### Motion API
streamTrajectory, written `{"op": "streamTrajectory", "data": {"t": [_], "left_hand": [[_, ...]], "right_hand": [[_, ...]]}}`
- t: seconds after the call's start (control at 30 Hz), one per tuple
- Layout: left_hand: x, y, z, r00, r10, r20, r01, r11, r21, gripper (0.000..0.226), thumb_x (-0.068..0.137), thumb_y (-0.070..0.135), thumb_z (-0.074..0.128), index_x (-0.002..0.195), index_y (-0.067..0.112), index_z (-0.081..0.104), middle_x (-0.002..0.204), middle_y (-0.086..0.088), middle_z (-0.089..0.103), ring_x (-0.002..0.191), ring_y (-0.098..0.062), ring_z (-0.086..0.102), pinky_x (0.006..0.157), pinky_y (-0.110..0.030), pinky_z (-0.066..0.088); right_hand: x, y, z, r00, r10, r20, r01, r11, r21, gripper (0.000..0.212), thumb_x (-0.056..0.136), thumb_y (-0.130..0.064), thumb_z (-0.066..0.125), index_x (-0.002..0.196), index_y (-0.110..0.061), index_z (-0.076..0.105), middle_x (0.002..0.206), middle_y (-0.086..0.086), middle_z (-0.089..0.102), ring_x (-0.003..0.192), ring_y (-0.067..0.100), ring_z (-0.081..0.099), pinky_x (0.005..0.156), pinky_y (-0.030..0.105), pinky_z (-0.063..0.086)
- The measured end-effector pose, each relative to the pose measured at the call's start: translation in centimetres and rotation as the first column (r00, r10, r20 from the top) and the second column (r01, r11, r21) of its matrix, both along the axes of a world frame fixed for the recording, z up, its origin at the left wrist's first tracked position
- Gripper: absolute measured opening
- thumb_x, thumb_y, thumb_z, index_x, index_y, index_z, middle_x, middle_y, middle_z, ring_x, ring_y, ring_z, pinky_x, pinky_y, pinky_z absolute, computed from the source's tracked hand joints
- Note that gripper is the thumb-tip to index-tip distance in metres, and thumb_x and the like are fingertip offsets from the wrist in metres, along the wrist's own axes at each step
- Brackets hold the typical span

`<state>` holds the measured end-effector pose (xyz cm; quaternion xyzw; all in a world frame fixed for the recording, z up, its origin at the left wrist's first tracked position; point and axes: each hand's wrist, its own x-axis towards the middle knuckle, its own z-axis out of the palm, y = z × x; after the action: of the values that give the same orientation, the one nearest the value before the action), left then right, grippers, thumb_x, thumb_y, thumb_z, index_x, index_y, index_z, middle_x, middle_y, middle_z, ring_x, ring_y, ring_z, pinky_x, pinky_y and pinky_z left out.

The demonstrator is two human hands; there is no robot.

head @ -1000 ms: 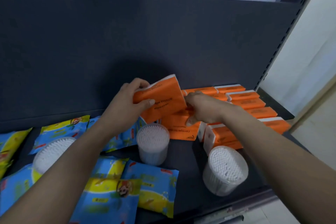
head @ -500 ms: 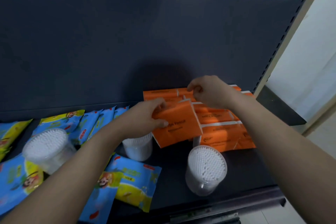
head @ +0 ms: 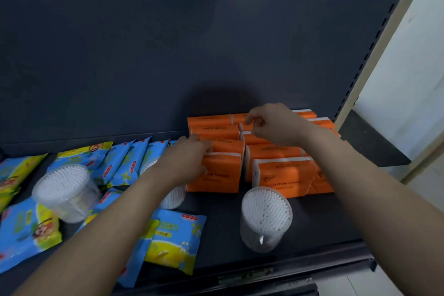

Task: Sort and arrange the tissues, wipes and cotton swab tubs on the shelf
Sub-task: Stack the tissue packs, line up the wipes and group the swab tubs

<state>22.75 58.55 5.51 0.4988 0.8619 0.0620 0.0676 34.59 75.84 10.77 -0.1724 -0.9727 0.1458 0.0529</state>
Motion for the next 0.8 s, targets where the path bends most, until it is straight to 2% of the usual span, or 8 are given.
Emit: {"op": "streamTrajectory", "data": {"t": [0.17, 0.37, 0.47, 0.57, 0.67, 0.8], "left_hand": [[0.2, 0.3, -0.6, 0.995, 0.086, -0.057, -0.081, 0.993, 0.086, 0.043, 0.073, 0.027, 0.073, 0.103, 0.011, 0.047, 0.114, -0.009, 0.046, 0.100, -0.028, 0.050, 0.080, -0.039, 0.045], [1.1, 0.2, -0.6, 0.991, 0.093, -0.095, -0.076, 0.982, 0.170, 0.045, 0.073, 0.037, 0.073, 0.103, 0.015, 0.047, 0.107, -0.004, 0.049, 0.097, -0.023, 0.053, 0.074, -0.035, 0.043], [1.2, 0.0, -0.8, 0.993, 0.097, -0.068, -0.083, 0.980, 0.179, 0.051, 0.071, 0.037, 0.074, 0.108, 0.015, 0.046, 0.111, -0.003, 0.048, 0.103, -0.023, 0.051, 0.080, -0.038, 0.046], [1.2, -0.7, -0.4, 0.995, 0.090, 0.053, -0.099, 0.974, 0.205, 0.062, 0.069, 0.034, 0.078, 0.119, 0.015, 0.046, 0.118, -0.002, 0.048, 0.111, -0.022, 0.046, 0.092, -0.035, 0.041], [1.4, -2.4, 0.4, 0.989, 0.089, 0.122, -0.127, 0.929, 0.349, 0.049, 0.074, 0.025, 0.075, 0.117, 0.014, 0.053, 0.108, 0.000, 0.052, 0.109, -0.020, 0.048, 0.090, -0.026, 0.036], [1.8, -5.7, 2.0, 0.982, 0.172, 0.073, -0.185, 0.830, 0.526, 0.024, 0.079, 0.013, 0.070, 0.101, 0.009, 0.063, 0.096, -0.005, 0.060, 0.093, -0.017, 0.056, 0.083, -0.022, 0.039]], "right_hand": [[0.4, -0.3, -0.1, 1.000, 0.004, 0.001, -0.004, 1.000, 0.001, 0.029, 0.089, -0.009, 0.053, 0.116, -0.014, 0.063, 0.093, -0.003, 0.056, 0.087, 0.013, 0.055, 0.075, 0.025, 0.043], [0.1, -0.8, -0.9, 0.999, 0.033, -0.023, -0.033, 0.999, 0.013, 0.026, 0.088, -0.013, 0.056, 0.111, -0.017, 0.066, 0.089, -0.005, 0.058, 0.084, 0.013, 0.056, 0.073, 0.022, 0.039], [0.0, -1.3, -0.9, 0.998, 0.062, -0.014, -0.062, 0.998, -0.003, 0.026, 0.089, -0.015, 0.057, 0.113, -0.017, 0.065, 0.096, -0.002, 0.062, 0.087, 0.012, 0.057, 0.075, 0.024, 0.043], [0.0, -1.8, -0.6, 0.994, 0.104, -0.023, -0.104, 0.995, 0.000, 0.027, 0.089, -0.016, 0.059, 0.116, -0.016, 0.064, 0.104, 0.003, 0.065, 0.096, 0.018, 0.060, 0.084, 0.030, 0.049], [-0.3, -2.6, -0.2, 0.988, 0.150, -0.045, -0.150, 0.989, 0.000, 0.029, 0.089, -0.015, 0.058, 0.117, -0.015, 0.063, 0.105, 0.003, 0.064, 0.099, 0.018, 0.059, 0.086, 0.029, 0.048], [-1.2, -4.2, 0.0, 0.967, 0.241, -0.079, -0.239, 0.971, 0.031, 0.030, 0.088, -0.017, 0.059, 0.117, -0.014, 0.062, 0.106, 0.003, 0.064, 0.100, 0.020, 0.058, 0.090, 0.034, 0.048]]}}
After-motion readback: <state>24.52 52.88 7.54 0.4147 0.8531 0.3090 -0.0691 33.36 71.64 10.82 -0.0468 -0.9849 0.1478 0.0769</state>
